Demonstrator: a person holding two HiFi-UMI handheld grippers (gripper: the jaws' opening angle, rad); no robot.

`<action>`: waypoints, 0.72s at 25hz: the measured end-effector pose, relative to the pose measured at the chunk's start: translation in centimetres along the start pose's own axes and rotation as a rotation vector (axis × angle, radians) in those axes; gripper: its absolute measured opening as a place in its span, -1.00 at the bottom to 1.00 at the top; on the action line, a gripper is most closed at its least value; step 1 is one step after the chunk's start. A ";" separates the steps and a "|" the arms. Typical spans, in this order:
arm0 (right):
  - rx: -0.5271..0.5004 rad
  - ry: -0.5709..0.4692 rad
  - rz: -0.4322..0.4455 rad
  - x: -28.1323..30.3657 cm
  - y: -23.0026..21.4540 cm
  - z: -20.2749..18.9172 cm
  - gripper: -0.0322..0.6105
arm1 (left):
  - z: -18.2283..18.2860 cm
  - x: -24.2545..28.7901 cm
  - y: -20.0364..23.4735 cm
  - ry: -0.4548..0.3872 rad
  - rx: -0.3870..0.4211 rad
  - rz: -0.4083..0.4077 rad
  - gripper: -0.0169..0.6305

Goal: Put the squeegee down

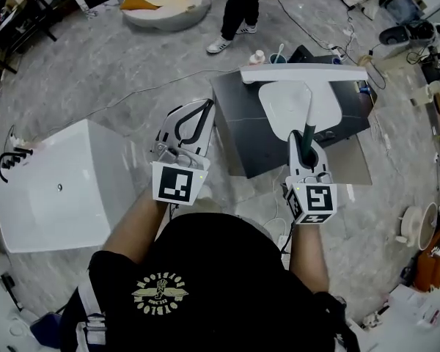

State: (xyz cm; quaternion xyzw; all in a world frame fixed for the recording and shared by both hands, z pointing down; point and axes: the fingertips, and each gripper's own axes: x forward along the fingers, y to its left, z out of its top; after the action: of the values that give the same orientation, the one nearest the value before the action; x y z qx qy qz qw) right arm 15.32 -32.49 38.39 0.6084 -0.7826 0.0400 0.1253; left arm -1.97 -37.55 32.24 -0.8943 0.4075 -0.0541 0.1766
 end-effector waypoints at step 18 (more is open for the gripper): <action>0.011 0.134 0.035 8.1 -0.6 -6.5 -0.81 | -2.5 5.0 2.6 0.001 -0.001 -0.010 -0.88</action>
State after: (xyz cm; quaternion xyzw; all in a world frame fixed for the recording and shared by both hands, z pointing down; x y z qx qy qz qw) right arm 15.02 -38.89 46.59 0.5911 -0.7829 0.0874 0.1734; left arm -1.08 -43.59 33.42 -0.8965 0.4029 -0.0553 0.1756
